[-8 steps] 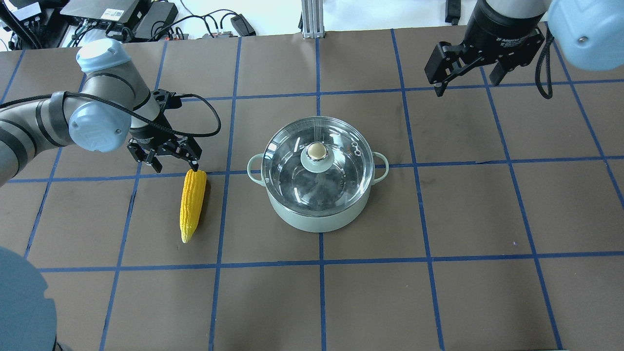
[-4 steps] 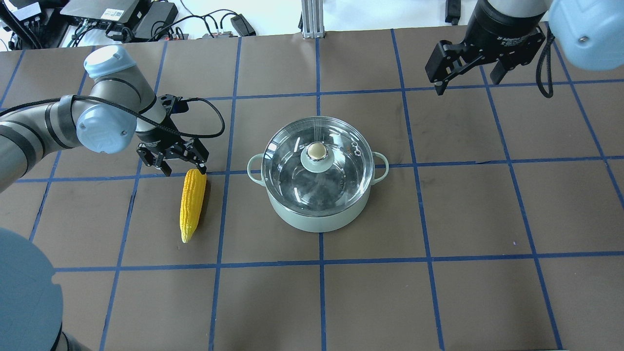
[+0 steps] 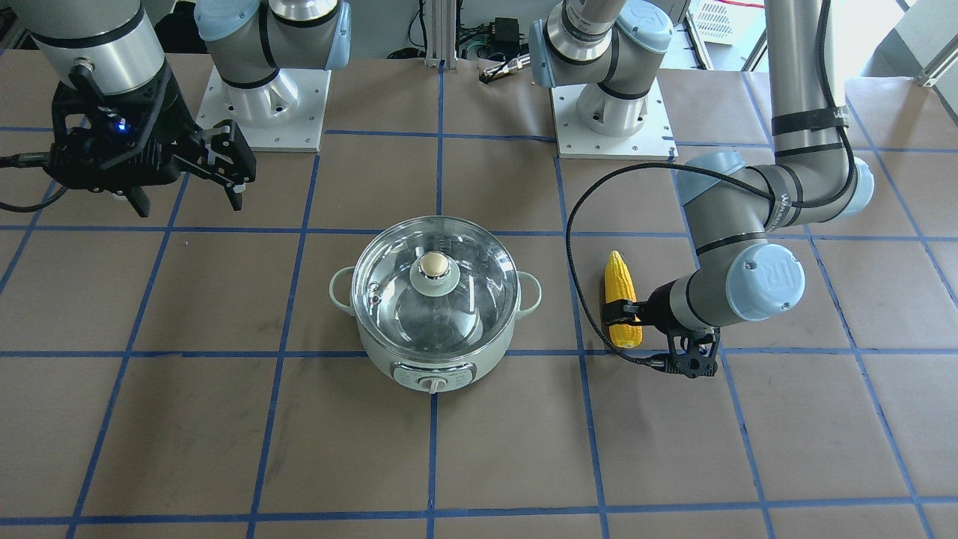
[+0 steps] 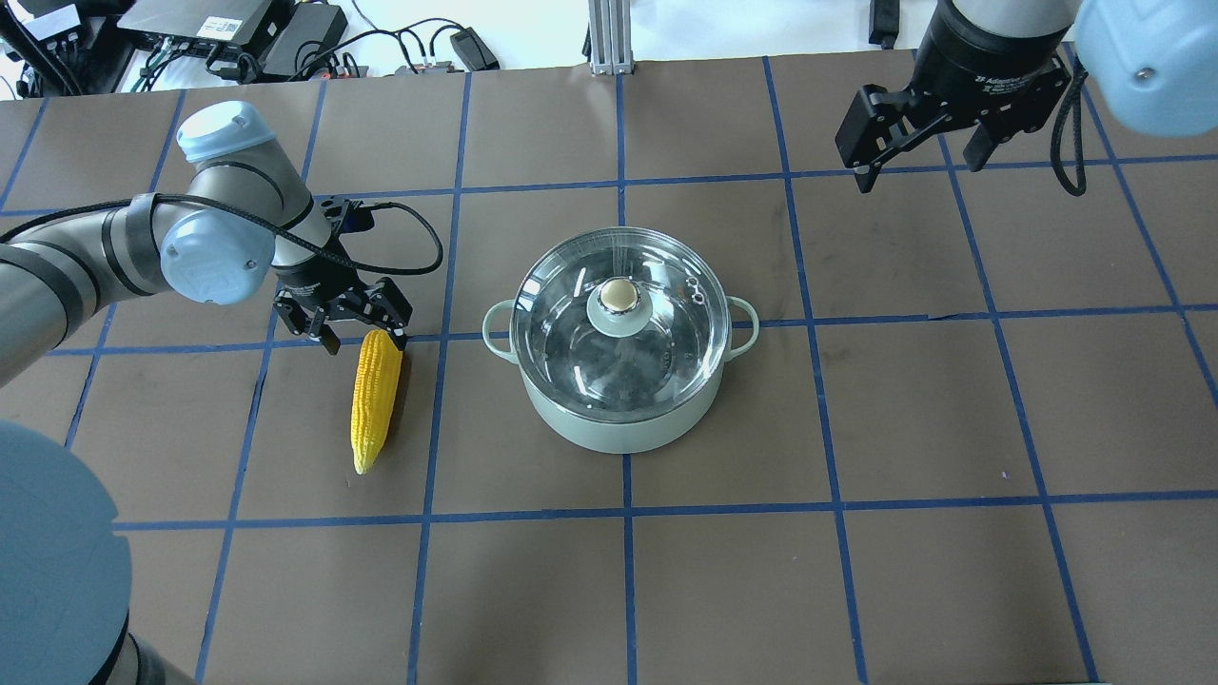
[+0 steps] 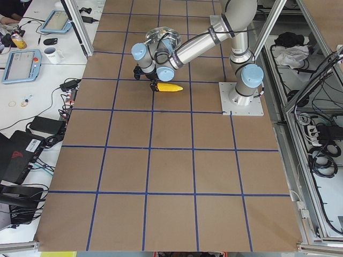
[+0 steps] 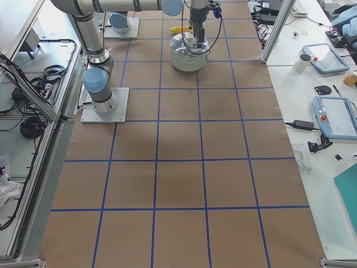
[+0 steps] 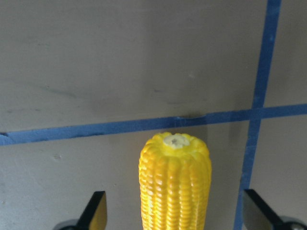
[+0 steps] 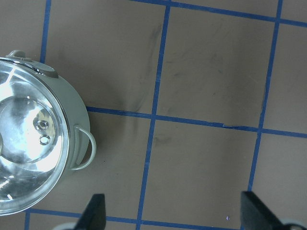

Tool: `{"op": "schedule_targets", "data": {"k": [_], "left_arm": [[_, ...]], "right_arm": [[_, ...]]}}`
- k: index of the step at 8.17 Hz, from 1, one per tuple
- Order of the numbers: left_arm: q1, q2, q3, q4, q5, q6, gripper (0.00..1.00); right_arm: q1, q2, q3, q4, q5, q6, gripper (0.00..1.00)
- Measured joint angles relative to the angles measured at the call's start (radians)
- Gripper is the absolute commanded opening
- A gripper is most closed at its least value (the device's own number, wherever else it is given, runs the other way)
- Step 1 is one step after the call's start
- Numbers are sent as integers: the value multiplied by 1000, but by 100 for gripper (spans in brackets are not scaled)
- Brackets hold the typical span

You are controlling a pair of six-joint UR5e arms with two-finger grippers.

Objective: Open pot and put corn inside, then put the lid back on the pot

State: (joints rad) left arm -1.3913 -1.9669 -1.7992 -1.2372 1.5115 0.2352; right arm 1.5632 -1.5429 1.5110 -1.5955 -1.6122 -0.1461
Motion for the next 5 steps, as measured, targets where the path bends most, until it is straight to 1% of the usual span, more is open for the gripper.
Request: {"op": "schedule_targets", "data": {"k": [2,3,4,5], "left_arm": [[0,-10,-25,2,0,0,100],[0,-12,-36,2,1,1,66],[0,-13,-43,2,0,1,26],[0,-14,-46,2,1,0,0]], "right_arm": [[2,-1,0,25,0,0,100],[3,-2,0,29,3,0,100],[4,-3,0,31,1,0,100],[4,-3,0,31,-3,0,100]]}}
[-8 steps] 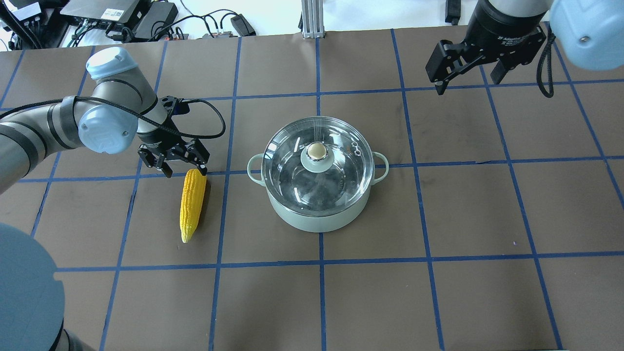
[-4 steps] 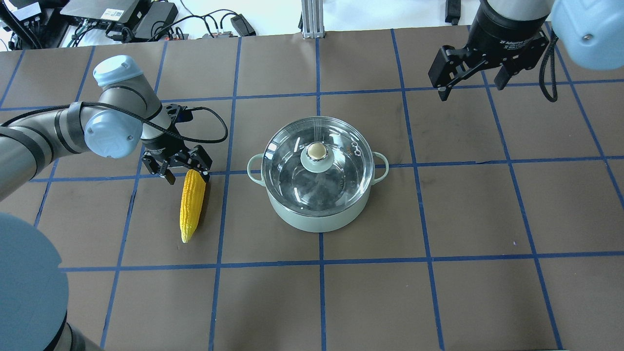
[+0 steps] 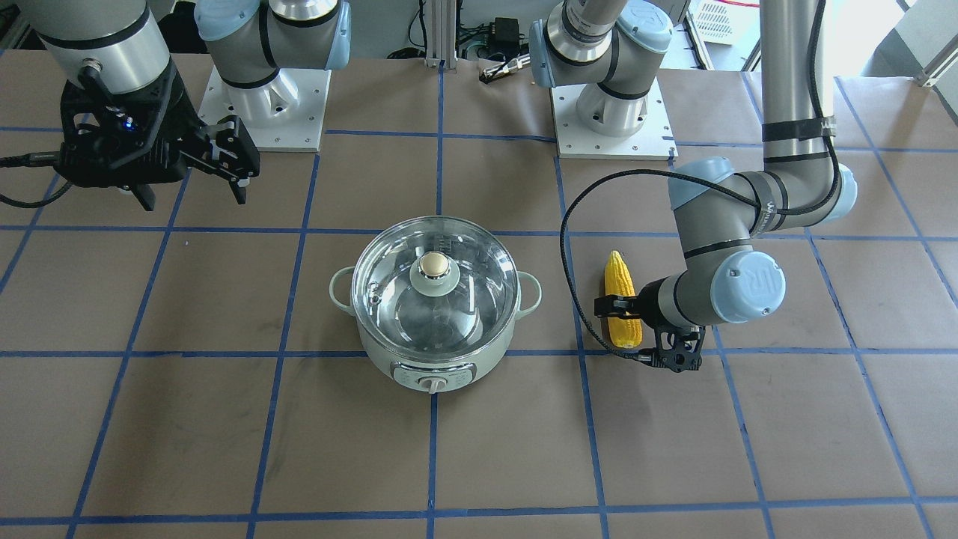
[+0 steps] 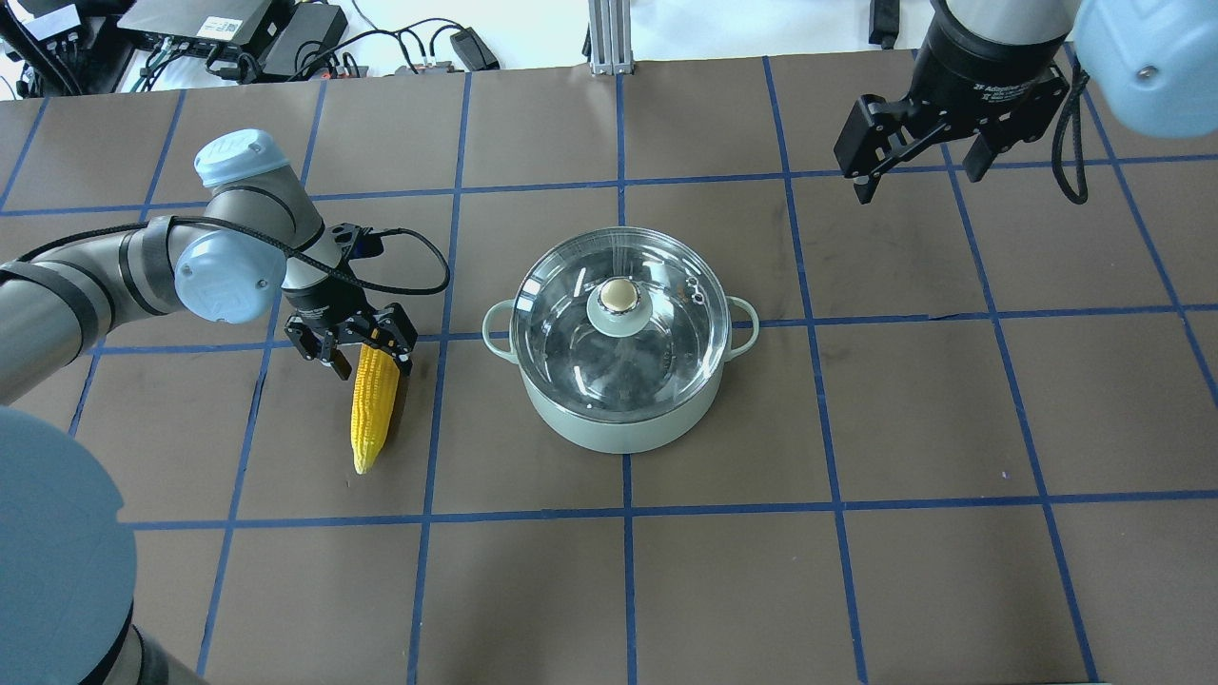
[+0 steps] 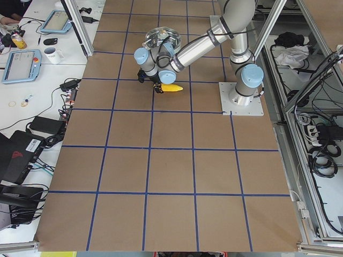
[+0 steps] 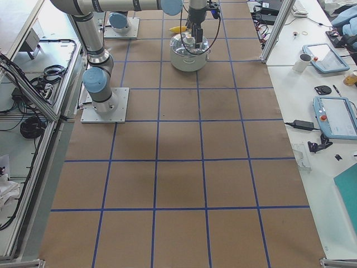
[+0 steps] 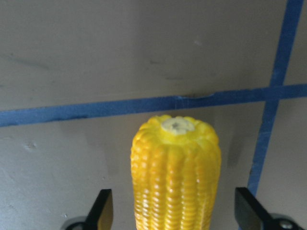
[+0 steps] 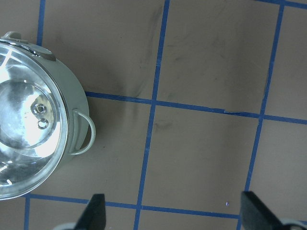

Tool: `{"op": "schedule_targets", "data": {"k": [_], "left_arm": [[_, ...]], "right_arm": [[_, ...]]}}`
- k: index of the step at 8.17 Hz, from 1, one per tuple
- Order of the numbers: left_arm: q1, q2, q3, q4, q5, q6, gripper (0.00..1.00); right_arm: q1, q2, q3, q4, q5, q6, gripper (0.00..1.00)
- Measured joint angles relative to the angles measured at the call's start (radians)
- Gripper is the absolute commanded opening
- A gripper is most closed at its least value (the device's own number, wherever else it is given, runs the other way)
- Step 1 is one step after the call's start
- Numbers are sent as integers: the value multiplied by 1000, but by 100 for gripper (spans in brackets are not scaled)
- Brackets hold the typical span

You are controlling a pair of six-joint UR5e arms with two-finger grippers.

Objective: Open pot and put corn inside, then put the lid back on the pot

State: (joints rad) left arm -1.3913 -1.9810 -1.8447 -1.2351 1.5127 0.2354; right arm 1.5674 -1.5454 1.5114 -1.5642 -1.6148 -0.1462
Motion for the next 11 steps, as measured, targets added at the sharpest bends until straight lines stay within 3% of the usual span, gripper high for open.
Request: {"op": "schedule_targets", "data": {"k": [5,8,10,11], "left_arm": [[-1,28,3,5,-8,-23,0],[-2,54,13,23,-3,-225,0],[-1,95,86,-30,16,-272,0],[-2,116,159,-113,30,-277,0]], "right_arm": [[0,1,1,-1,-7,11,100],[2,9,1,-12,-13,23,100],[60,30,0,-27,-9,135,100],[147,63,0,-68,-9,241,100]]}}
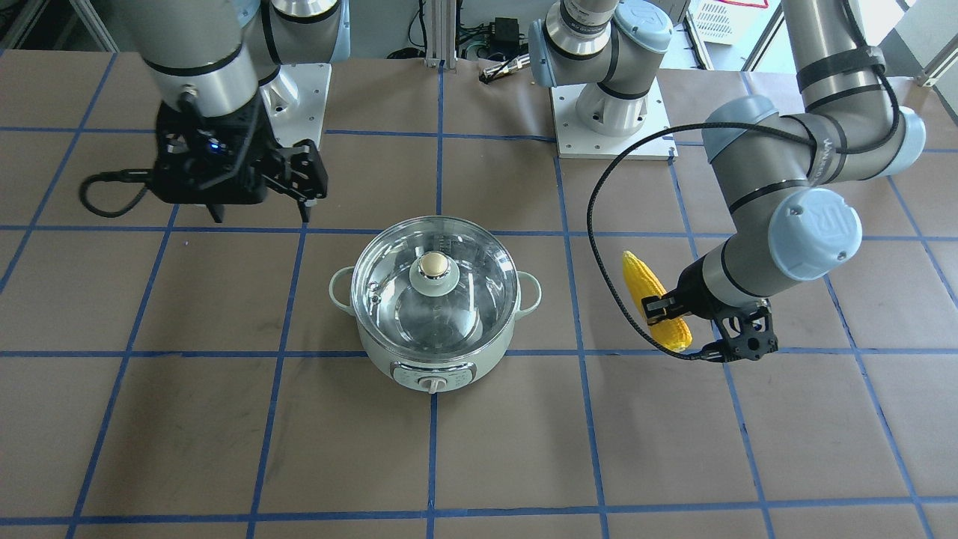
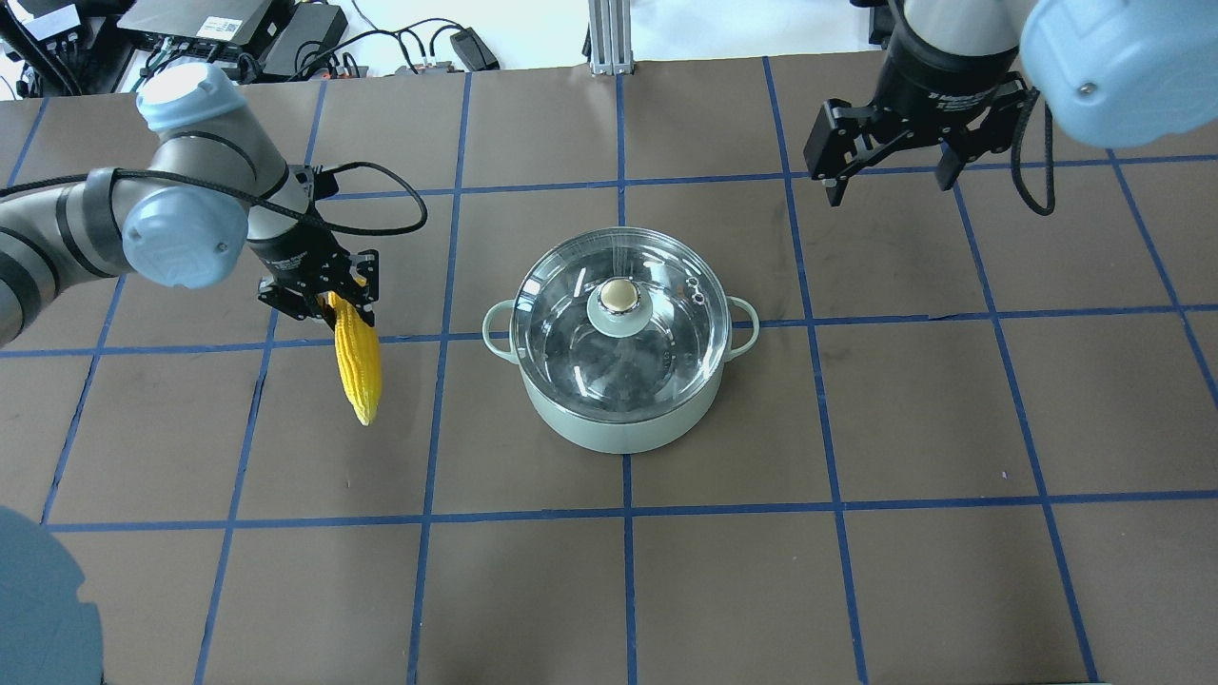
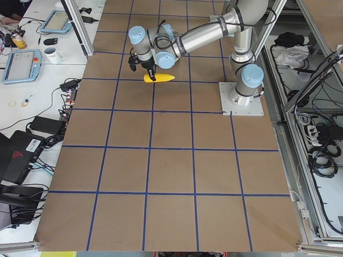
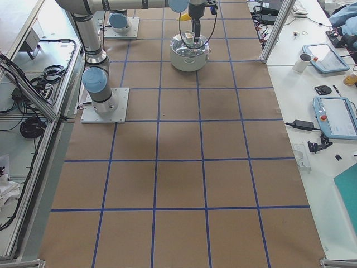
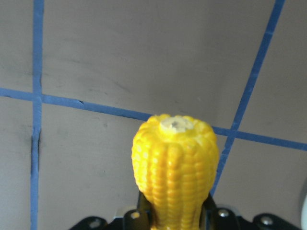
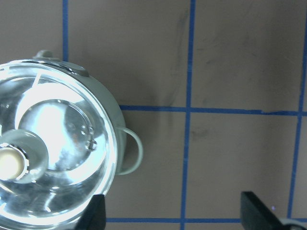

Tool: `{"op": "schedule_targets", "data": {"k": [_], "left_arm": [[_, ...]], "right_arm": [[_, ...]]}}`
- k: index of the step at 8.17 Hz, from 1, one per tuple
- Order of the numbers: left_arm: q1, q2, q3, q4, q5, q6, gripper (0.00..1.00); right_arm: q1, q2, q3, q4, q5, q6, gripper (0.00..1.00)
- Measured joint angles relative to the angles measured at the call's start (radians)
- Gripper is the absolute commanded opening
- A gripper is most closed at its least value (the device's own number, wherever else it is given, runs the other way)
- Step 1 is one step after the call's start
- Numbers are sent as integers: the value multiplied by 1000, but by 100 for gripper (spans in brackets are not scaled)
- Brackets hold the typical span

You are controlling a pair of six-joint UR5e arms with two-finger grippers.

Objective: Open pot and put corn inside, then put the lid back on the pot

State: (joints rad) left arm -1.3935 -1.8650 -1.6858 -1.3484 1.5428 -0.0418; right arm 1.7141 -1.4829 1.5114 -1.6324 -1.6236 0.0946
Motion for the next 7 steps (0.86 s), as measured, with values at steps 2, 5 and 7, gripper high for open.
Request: {"op": "schedule_targets", "data": {"k": [2,5,7], "left_arm": [[-5,25,194,-221,13,-3,0],[-27,42,397,-445,55,10,0],[-89,70,417,-465,97,33,0]], "right_arm": [[161,84,1,-96,1,207,99],[247,151,69,-180,99,291,94],[256,166,102,-243,128,328,88]]}}
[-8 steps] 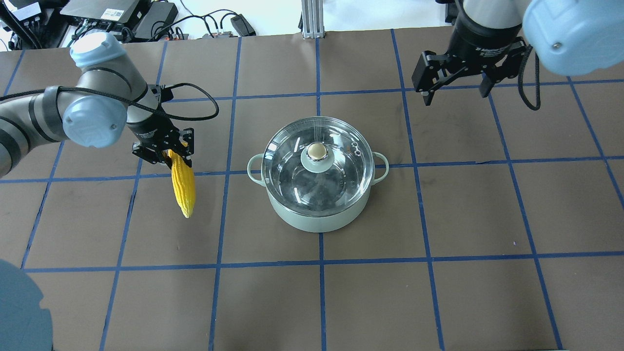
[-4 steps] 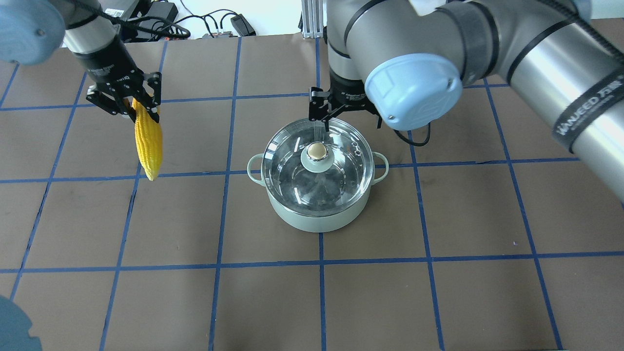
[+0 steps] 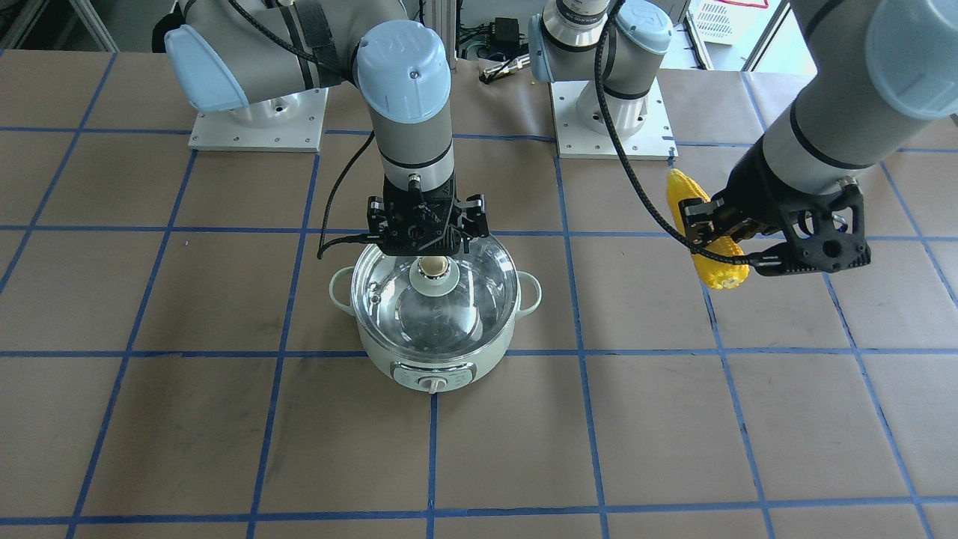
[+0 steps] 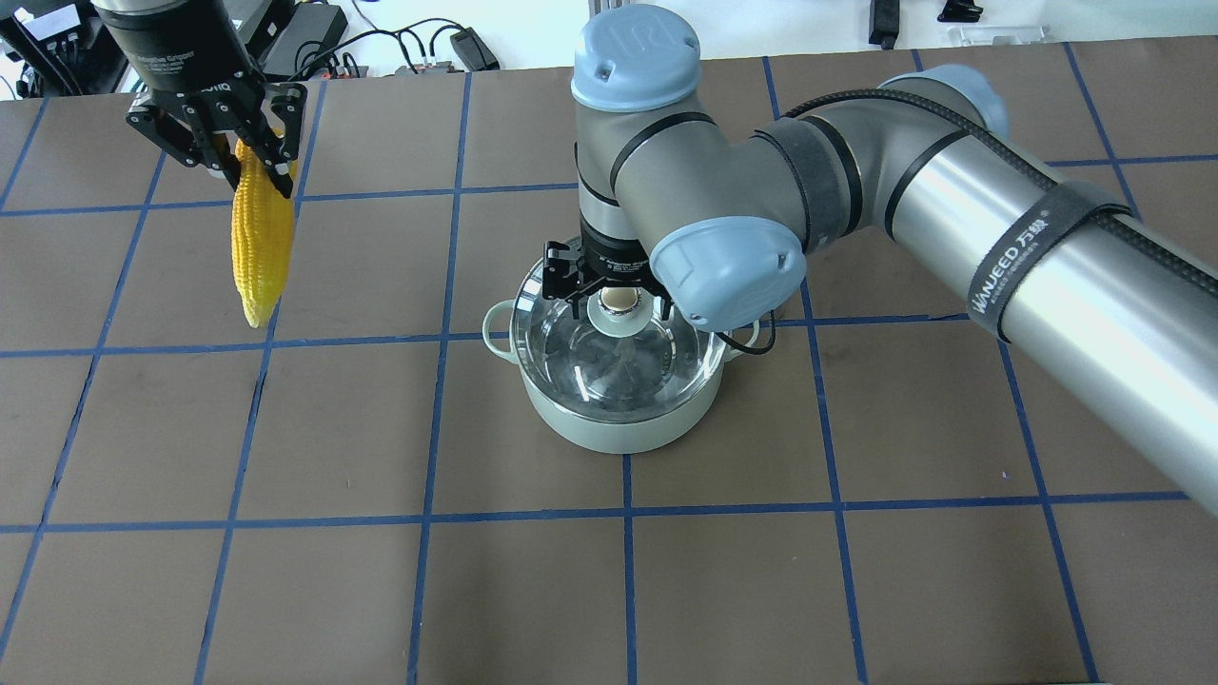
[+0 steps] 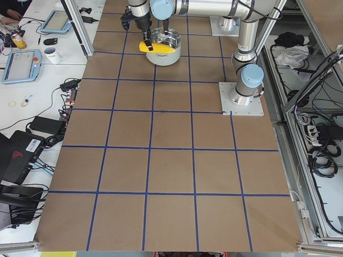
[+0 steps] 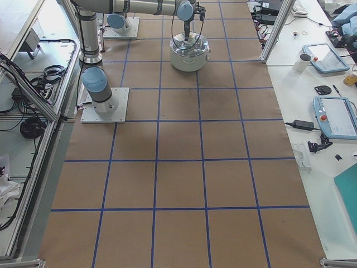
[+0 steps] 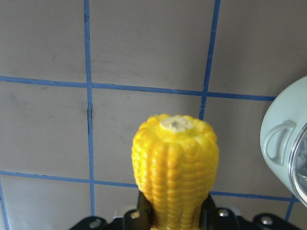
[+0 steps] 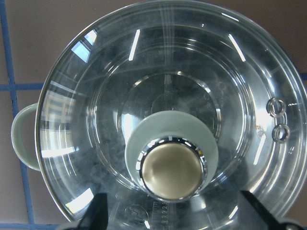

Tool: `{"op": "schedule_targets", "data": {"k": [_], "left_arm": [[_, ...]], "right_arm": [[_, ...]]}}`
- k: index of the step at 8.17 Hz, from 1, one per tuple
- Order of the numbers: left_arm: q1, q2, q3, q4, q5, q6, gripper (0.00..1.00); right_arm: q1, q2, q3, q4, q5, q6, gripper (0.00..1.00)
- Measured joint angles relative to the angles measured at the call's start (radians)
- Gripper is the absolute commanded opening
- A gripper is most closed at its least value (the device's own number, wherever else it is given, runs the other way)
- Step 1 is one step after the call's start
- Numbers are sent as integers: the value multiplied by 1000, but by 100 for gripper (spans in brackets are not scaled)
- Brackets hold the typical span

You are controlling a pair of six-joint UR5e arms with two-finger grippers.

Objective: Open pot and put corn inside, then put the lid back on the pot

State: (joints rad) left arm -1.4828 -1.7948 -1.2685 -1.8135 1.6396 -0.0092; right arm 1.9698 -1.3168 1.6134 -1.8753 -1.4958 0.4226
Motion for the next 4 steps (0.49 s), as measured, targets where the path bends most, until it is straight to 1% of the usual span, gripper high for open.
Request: {"op": "schedule_targets", "data": {"k": [2,4], "left_arm": [[-37,8,2,3,29,27,0],[-43,10,1,16,35,61,0]], "right_arm": [[0,8,4,-21,-7,21,87],[0,21,3,-58,-21,48,86]]}}
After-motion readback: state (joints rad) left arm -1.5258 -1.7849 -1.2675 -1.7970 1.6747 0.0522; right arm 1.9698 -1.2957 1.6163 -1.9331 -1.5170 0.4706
